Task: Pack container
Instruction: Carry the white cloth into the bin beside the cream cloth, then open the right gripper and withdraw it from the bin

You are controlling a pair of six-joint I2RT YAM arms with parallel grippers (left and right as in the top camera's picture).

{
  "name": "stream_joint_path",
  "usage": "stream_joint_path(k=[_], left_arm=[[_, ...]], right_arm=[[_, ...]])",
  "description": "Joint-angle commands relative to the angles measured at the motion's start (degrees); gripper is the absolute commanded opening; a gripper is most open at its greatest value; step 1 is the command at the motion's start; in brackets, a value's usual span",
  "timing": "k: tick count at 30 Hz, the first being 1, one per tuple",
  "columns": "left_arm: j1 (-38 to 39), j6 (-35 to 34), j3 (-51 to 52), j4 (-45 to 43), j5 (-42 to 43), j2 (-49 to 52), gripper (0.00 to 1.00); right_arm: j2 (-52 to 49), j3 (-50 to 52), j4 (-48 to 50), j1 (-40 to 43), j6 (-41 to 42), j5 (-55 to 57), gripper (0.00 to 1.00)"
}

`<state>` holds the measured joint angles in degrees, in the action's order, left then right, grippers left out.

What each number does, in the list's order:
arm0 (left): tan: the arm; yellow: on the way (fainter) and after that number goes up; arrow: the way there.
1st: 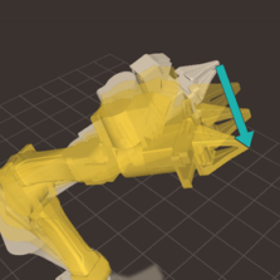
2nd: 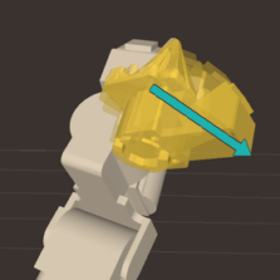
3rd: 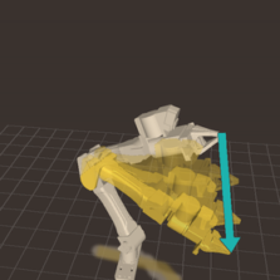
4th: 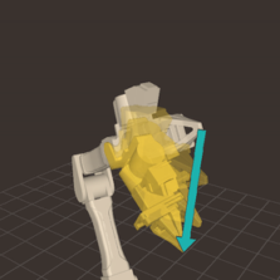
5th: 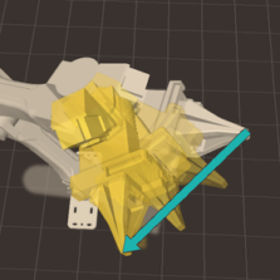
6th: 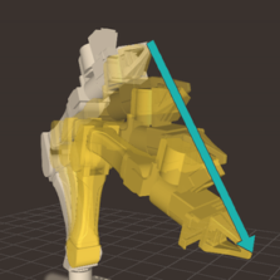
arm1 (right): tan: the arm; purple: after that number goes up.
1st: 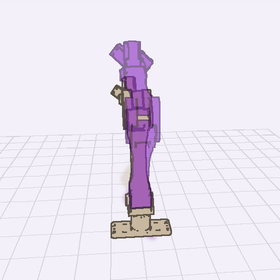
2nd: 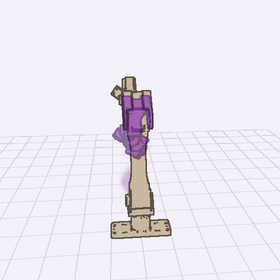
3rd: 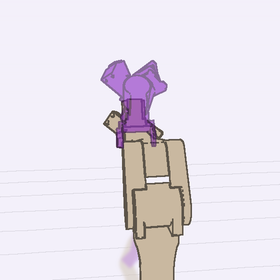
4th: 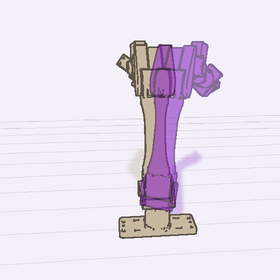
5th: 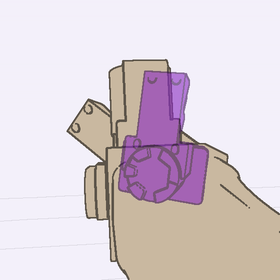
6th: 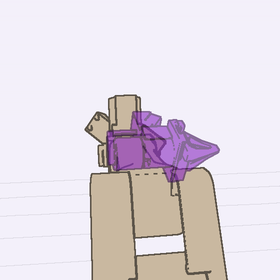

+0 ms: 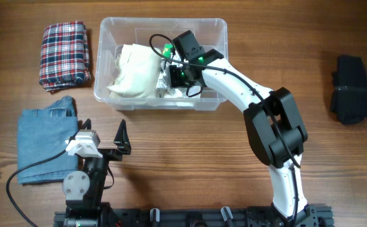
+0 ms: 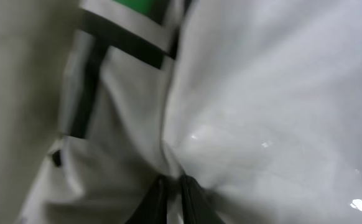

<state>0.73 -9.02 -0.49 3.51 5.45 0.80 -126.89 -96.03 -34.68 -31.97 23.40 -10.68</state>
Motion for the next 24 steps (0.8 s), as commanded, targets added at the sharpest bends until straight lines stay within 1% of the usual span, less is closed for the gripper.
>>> stream_joint_path(k=[1, 7, 10, 13, 17, 18, 21, 22, 23, 24], left_arm=[[-0.2, 1.1, 0.2, 0.4, 0.9, -0.4, 1.00], [-0.2, 1.1, 0.2, 0.4, 0.9, -0.4, 1.00], [-0.2, 1.1, 0.2, 0.4, 0.9, -0.4, 1.00], [-0.2, 1.1, 0.2, 0.4, 0.9, -0.4, 1.00], [-0.2, 1.1, 0.2, 0.4, 0.9, -0.4, 1.00], [-0.2, 1.1, 0.2, 0.4, 0.9, -0.4, 1.00], [-0.2, 1.1, 0.2, 0.4, 0.9, -0.4, 1.00], [-0.2, 1.1, 0.2, 0.4, 0.9, -0.4, 1.00], [-0.2, 1.1, 0.2, 0.4, 0.9, -0.4, 1.00], [-0.2, 1.1, 0.2, 0.4, 0.9, -0.4, 1.00]], right_arm=[[-1.3, 0.5, -1.2, -0.4, -0.1, 7.2, 0.09], [0.3, -0.9, -2.0, -0.4, -1.7, 7.2, 0.10], [2.8, -1.2, -1.5, -0.4, -3.9, 7.2, 0.15], [6.5, -2.7, -1.6, -0.4, -4.0, 7.3, 0.27], [14.9, -4.0, -2.8, 0.8, -5.7, 8.8, 0.52], [17.3, -4.0, -3.3, 1.5, -5.7, 10.1, 0.55], [25.3, -4.0, -5.2, 4.6, -10.7, 16.8, 0.65], [27.7, -4.0, -6.1, 5.9, -13.0, 20.2, 0.67], [30.7, -4.0, -7.8, 8.0, -15.6, 26.5, 0.69], [32.2, -4.0, -9.0, 9.6, -17.2, 30.8, 0.70]])
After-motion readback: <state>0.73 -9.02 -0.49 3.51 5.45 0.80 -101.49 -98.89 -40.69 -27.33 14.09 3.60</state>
